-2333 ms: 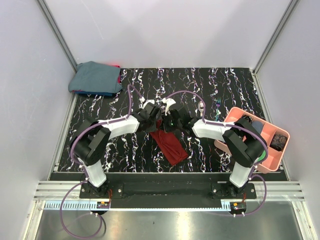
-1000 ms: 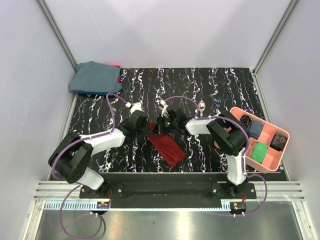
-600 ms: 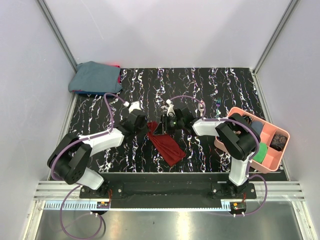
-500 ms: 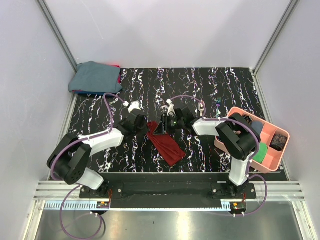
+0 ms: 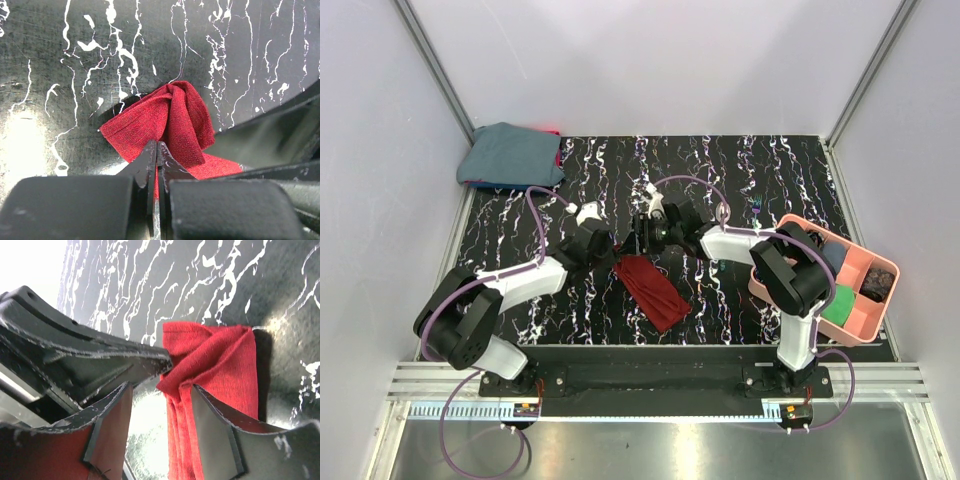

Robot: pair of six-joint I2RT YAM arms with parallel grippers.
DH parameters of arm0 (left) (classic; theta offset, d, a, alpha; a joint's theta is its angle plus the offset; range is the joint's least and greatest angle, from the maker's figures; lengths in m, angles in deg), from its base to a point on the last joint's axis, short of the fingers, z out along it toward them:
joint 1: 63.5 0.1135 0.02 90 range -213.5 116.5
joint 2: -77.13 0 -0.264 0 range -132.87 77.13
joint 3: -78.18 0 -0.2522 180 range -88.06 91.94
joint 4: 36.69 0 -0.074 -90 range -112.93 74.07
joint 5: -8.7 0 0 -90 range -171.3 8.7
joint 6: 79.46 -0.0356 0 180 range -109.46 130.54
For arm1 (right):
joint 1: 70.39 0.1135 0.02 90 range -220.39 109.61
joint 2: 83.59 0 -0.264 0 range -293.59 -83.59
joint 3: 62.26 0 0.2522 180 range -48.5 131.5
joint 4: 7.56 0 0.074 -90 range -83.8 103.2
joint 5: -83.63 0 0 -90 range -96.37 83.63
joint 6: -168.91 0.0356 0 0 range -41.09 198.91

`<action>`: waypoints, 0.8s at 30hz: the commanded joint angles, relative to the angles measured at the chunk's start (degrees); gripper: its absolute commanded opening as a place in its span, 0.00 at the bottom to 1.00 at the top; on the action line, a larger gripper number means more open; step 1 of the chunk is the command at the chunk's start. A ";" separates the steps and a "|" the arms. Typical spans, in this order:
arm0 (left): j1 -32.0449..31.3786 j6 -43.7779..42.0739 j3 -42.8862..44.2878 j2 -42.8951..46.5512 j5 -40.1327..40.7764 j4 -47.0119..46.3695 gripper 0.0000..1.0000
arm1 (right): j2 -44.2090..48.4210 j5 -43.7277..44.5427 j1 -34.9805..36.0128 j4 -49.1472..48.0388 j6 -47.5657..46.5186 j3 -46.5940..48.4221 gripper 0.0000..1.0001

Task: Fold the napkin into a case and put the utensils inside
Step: Stuff the top corner of the smaller-rectangle-folded napkin into the folded napkin.

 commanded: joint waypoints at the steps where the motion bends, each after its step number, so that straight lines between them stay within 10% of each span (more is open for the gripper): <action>1: 0.29 0.30 -0.96 1.26 -0.67 -3.91 0.00 | -1.71 0.90 -0.27 1.72 -2.54 3.54 0.59; 13: 0.29 0.21 -1.31 1.78 -1.03 -4.34 0.00 | -2.41 2.75 -0.27 3.39 -3.86 4.34 0.54; 20: 0.38 0.04 -0.87 2.14 -0.67 -3.82 0.00 | -3.03 0.20 -0.27 1.55 -2.11 3.90 0.14; 24: 0.73 0.21 -0.61 2.14 -1.20 -4.25 0.00 | -3.99 -1.12 -0.19 -0.30 0.52 2.76 0.08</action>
